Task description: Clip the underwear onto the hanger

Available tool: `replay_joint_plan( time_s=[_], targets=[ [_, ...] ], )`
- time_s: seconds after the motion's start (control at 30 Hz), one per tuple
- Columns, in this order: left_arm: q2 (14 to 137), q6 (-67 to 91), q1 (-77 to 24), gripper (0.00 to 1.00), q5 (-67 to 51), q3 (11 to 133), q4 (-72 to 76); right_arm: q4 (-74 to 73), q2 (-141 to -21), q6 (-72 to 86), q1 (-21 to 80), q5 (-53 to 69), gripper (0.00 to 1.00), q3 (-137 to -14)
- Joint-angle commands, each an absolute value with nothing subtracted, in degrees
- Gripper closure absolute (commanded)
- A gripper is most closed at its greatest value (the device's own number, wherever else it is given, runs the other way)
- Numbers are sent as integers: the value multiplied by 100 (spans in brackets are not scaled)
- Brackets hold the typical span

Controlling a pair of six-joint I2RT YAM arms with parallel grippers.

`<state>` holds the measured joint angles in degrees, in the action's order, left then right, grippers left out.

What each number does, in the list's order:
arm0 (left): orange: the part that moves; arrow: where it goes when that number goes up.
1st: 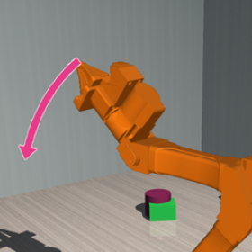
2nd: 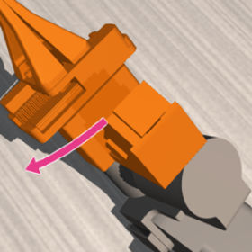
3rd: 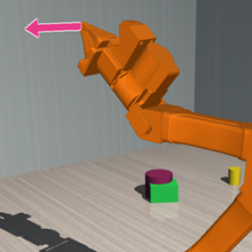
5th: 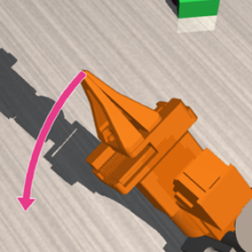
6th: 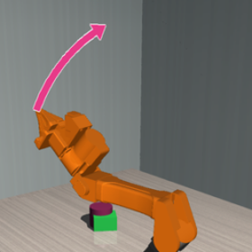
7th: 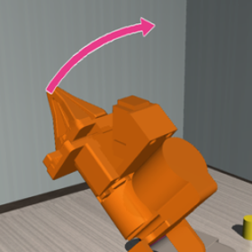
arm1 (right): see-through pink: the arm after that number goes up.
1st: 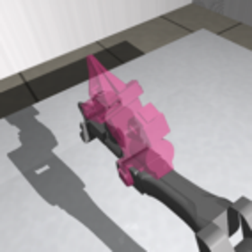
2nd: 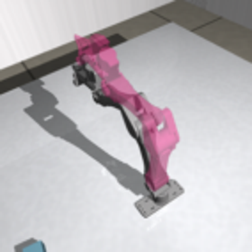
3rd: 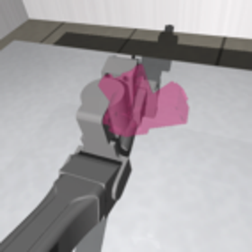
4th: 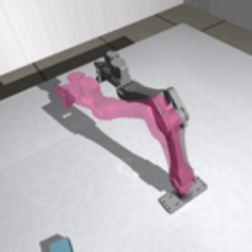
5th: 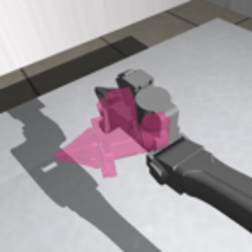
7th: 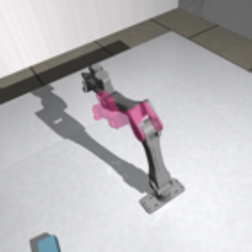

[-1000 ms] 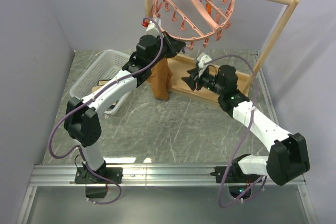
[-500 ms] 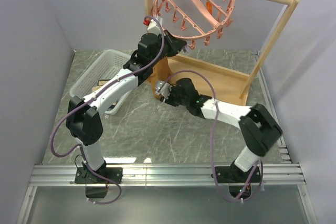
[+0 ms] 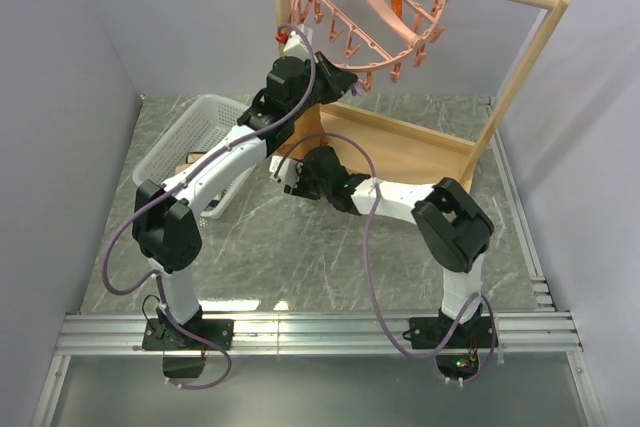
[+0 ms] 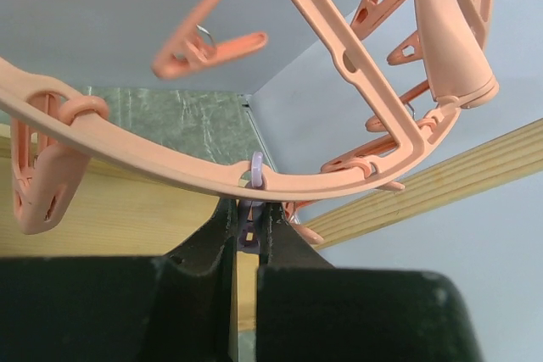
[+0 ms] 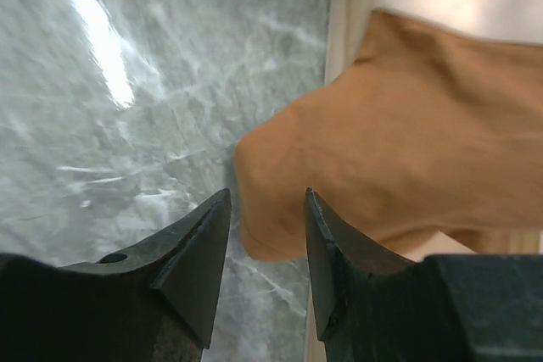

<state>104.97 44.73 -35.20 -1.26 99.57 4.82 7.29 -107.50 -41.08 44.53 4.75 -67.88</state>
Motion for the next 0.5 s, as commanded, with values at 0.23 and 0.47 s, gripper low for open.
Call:
replay_joint_plan(
  time_s=[0.23, 0.47],
  targets=[
    [10705, 4834, -3375, 100, 44, 10801, 624, 1766, -11390, -4360, 4447, 18, 45, -7276],
    [10714, 4922, -3375, 100, 44, 10758, 598, 2425, -11619, -4122, 4597, -492, 44, -7418]
  ],
)
